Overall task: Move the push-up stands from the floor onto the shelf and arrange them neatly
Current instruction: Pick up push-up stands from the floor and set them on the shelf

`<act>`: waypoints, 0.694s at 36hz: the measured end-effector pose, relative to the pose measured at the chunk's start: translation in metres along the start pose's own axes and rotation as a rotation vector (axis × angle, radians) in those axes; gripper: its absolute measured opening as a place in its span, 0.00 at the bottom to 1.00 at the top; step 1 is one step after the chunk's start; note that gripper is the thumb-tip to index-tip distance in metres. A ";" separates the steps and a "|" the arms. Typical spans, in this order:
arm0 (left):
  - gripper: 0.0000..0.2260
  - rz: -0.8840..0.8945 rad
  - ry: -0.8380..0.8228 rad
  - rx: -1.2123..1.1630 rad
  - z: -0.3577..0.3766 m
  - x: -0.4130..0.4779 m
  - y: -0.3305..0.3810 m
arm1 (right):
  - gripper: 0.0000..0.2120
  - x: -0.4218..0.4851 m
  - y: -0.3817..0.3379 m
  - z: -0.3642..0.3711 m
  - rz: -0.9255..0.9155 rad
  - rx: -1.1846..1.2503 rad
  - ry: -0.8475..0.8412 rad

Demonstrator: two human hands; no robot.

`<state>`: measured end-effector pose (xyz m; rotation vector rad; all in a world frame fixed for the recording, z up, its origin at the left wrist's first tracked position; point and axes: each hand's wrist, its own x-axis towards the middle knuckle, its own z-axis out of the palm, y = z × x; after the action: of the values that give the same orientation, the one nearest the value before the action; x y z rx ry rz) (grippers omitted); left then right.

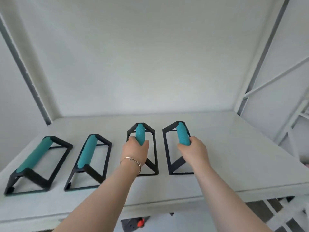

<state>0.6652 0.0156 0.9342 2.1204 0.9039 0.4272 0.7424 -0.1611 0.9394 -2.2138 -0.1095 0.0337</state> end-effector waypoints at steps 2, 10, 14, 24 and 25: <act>0.14 -0.023 -0.024 0.007 0.003 0.020 -0.002 | 0.06 0.015 -0.006 0.013 0.022 -0.017 -0.006; 0.12 -0.095 -0.151 0.023 0.016 0.066 -0.006 | 0.07 0.046 -0.013 0.038 0.059 -0.135 -0.054; 0.13 -0.076 -0.157 0.068 0.019 0.070 -0.006 | 0.09 0.048 -0.013 0.040 0.053 -0.162 -0.058; 0.25 0.174 -0.003 0.286 0.012 0.023 -0.001 | 0.23 0.010 0.001 0.025 -0.183 -0.081 0.035; 0.27 0.237 0.035 0.335 0.013 0.012 -0.001 | 0.25 0.001 0.006 0.021 -0.239 -0.094 0.060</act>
<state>0.6803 0.0177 0.9254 2.5488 0.7891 0.4590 0.7422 -0.1478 0.9222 -2.2782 -0.3478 -0.1731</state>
